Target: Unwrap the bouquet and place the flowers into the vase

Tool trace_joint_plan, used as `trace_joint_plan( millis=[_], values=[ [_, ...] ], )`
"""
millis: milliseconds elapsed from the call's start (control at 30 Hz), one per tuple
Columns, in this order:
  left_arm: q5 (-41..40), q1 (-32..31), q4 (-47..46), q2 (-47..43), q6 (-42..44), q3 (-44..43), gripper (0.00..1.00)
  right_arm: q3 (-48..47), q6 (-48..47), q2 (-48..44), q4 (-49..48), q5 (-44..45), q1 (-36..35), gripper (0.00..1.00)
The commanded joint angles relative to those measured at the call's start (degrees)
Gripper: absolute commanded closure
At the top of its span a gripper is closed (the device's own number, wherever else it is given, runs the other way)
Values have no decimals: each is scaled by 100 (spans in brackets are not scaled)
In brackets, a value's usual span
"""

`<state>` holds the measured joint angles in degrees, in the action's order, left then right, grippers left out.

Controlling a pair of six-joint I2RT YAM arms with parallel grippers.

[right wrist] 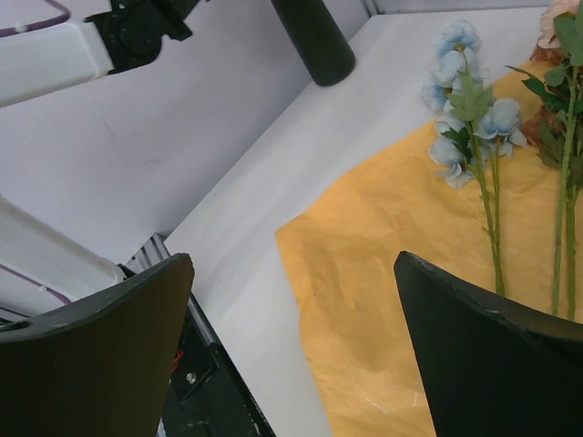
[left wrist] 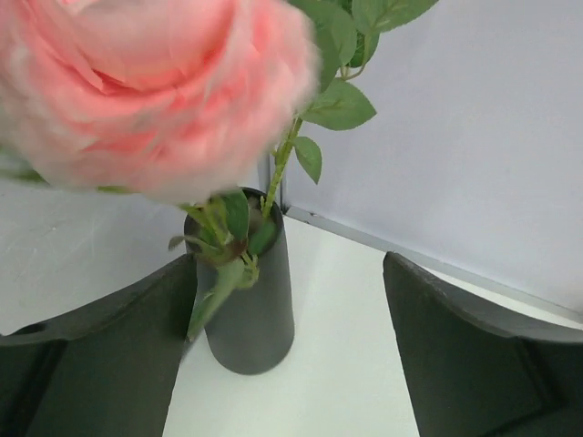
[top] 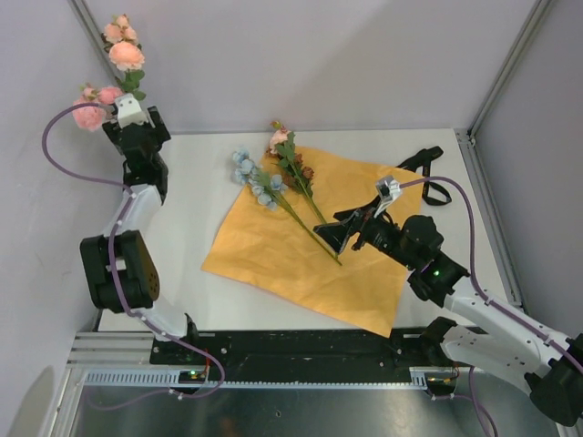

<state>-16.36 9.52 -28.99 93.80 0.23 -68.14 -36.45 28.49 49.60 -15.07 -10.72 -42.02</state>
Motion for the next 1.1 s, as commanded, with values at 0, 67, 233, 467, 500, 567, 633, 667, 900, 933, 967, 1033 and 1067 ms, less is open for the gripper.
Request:
trace_joint_plan(
  millis=[0,67,233,467,500,567,633,667,900,933,967,1033,1067],
  values=[
    [145,22,1164,-911,-820,-2,11,-20,135,-13,-102,22,48,1],
    [252,19,1710,-1192,-1086,54,9,-16,162,97,-143,-27,65,1],
    [766,19,3267,-1952,-1626,39,8,-88,103,380,1,167,168,2],
    [2716,23,4064,-3471,-2444,843,5,-271,5,965,246,405,724,4],
    [2901,23,4079,-3648,-2627,994,5,-321,-91,1105,318,471,767,5],
    [3438,15,4091,-3968,-2906,1382,5,-449,-259,1396,441,597,851,8],
    [3928,-49,4102,-4215,-3165,1696,5,-585,-400,1748,511,536,950,13],
    [4105,-109,4103,-4336,-3251,1825,5,-654,-460,1940,526,439,989,15],
    [4634,-741,4177,-4781,-3089,2649,6,-1235,-803,3136,662,188,1064,41],
    [4669,-785,4188,-4809,-3046,2732,6,-1340,-824,3302,698,182,1069,46],
    [4708,-824,4203,-4831,-2985,2830,6,-1414,-839,3429,725,166,1071,50],
    [4718,-878,4236,-4898,-2904,3001,5,-1562,-855,3680,749,114,1062,54],
    [4706,-889,4244,-4929,-2887,3079,5,-1613,-863,3807,754,83,1059,56]
  ],
)
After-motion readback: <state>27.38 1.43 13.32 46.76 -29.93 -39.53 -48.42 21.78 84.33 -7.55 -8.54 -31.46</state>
